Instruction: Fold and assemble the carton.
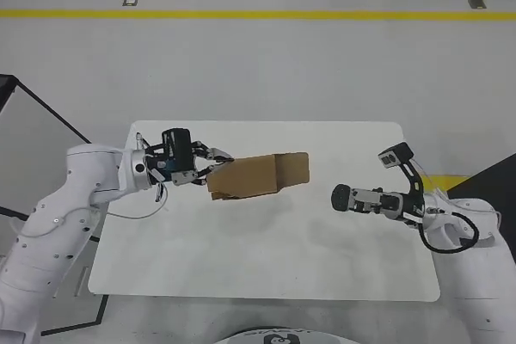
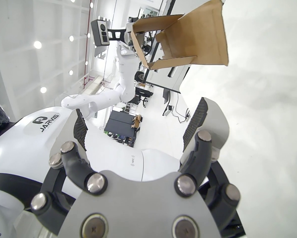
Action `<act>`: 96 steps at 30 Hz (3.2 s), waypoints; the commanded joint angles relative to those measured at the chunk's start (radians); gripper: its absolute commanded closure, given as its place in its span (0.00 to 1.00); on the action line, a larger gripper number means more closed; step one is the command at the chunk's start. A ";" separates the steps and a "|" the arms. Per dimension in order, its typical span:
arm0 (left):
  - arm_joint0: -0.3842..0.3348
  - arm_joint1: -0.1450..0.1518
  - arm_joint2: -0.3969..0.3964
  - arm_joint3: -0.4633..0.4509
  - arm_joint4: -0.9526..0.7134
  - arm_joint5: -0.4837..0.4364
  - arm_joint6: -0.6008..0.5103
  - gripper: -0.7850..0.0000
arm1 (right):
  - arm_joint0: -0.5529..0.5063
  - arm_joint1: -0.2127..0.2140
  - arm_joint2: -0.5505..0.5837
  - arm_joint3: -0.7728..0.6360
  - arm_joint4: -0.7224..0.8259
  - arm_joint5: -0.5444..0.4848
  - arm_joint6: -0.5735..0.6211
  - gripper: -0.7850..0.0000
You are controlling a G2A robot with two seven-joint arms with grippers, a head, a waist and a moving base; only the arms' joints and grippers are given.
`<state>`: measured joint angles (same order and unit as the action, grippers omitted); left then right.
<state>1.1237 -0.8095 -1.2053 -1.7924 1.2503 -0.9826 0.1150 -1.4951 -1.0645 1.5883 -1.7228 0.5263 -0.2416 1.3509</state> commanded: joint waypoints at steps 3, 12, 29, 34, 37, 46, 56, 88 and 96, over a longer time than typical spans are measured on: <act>-0.007 0.000 0.005 -0.007 0.017 -0.006 -0.033 1.00 | 0.019 0.000 -0.018 0.009 0.001 -0.002 0.014 0.00; 0.012 -0.005 0.016 -0.010 -0.028 0.005 -0.025 1.00 | 0.013 -0.001 -0.038 -0.009 0.026 0.000 -0.010 0.00; 0.002 -0.013 0.023 -0.031 -0.066 0.030 -0.091 1.00 | 0.058 -0.004 -0.091 -0.028 0.040 -0.061 -0.067 0.00; 0.002 -0.017 0.031 -0.026 -0.100 0.018 -0.094 1.00 | 0.082 -0.005 -0.112 -0.025 0.046 -0.081 -0.083 0.00; 0.000 -0.020 0.037 -0.025 -0.119 0.014 -0.094 1.00 | 0.103 -0.006 -0.132 -0.015 0.044 -0.079 -0.073 0.00; -0.003 -0.026 0.045 -0.031 -0.135 0.005 -0.109 1.00 | 0.162 -0.008 -0.186 0.029 0.044 -0.098 -0.067 0.00; -0.005 -0.033 0.054 -0.042 -0.128 -0.006 -0.108 1.00 | 0.205 -0.010 -0.225 0.064 0.059 -0.100 -0.057 0.00; -0.004 -0.056 0.049 -0.032 -0.126 0.097 -0.148 1.00 | 0.181 -0.001 -0.260 0.052 0.128 -0.069 -0.025 0.00; -0.005 -0.061 0.048 -0.030 -0.121 0.107 -0.151 1.00 | 0.188 -0.002 -0.280 0.060 0.134 -0.062 -0.026 0.00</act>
<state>1.1179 -0.8699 -1.1564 -1.8228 1.1286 -0.8769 -0.0355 -1.3076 -1.0660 1.3106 -1.6637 0.6586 -0.3042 1.3253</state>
